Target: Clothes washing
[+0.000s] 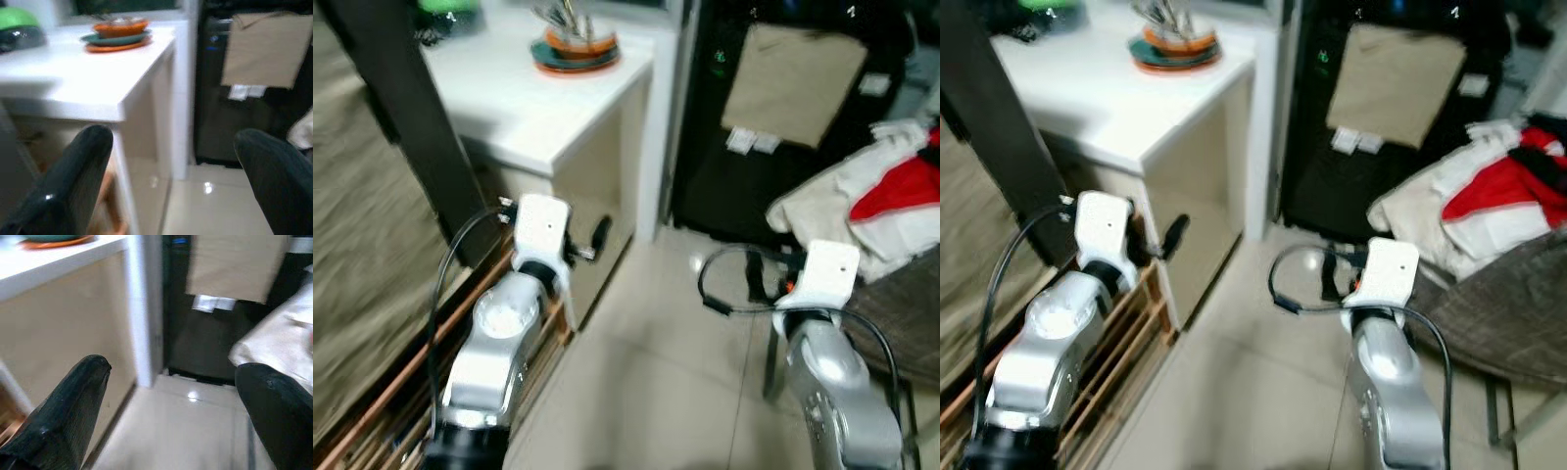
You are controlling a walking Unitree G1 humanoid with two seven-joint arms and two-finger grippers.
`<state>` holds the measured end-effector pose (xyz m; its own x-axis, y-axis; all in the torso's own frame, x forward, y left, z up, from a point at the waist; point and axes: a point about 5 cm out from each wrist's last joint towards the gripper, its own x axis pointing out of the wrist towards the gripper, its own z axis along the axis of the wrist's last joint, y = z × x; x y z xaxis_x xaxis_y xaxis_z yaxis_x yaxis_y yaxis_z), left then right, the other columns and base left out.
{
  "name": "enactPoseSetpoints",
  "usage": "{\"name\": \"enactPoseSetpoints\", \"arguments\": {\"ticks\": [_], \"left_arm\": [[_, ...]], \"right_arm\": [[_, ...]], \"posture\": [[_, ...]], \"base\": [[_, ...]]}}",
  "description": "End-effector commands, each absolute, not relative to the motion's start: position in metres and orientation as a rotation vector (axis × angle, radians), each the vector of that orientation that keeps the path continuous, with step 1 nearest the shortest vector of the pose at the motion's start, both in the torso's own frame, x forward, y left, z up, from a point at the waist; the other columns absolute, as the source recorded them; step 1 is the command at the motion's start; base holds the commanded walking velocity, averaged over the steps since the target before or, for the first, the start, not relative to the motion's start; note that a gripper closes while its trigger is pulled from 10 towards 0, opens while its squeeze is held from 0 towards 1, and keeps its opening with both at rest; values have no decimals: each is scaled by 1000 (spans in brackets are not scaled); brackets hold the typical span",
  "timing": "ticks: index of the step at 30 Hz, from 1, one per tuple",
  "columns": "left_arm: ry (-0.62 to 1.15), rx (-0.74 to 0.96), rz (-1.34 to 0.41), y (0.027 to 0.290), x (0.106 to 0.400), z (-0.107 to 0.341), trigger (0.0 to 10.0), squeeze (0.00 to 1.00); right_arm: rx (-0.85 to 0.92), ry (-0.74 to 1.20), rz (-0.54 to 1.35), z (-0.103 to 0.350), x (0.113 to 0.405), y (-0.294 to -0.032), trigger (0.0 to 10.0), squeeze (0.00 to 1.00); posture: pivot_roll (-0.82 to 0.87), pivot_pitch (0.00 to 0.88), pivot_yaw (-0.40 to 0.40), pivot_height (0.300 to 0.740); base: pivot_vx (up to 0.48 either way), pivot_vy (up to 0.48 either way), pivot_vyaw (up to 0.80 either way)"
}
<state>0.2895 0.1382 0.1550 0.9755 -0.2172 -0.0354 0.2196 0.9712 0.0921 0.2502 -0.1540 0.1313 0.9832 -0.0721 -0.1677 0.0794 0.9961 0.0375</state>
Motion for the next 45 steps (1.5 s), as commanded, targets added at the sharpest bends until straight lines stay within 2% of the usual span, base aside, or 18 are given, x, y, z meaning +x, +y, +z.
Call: {"name": "enactPoseSetpoints", "arguments": {"ticks": [1,11,21,35,39,45], "left_arm": [[13,103,-237,133,291,158,10000,0],[-15,105,-266,128,293,166,10000,0],[-34,105,-278,126,293,172,10000,0],[-35,102,-256,130,293,174,10000,0],[-27,106,-256,130,293,173,10000,0],[-7,137,-250,134,298,170,10000,0]], "right_arm": [[-11,147,-93,136,251,-159,10000,0],[-5,139,-122,140,256,-161,10000,0],[7,134,-145,140,261,-161,10000,0],[12,140,-107,141,267,-155,10000,0],[-9,143,-71,141,267,-150,10000,0],[92,201,-84,136,268,-146,10000,0]], "posture": [[-134,0,13,740],[-142,0,9,740],[-130,0,1,740],[-119,0,-10,740],[-119,0,-10,740],[-124,0,-13,740]], "base": [[0,0,0],[171,0,0],[345,0,0],[396,0,-768],[392,0,-111],[389,0,0]]}}
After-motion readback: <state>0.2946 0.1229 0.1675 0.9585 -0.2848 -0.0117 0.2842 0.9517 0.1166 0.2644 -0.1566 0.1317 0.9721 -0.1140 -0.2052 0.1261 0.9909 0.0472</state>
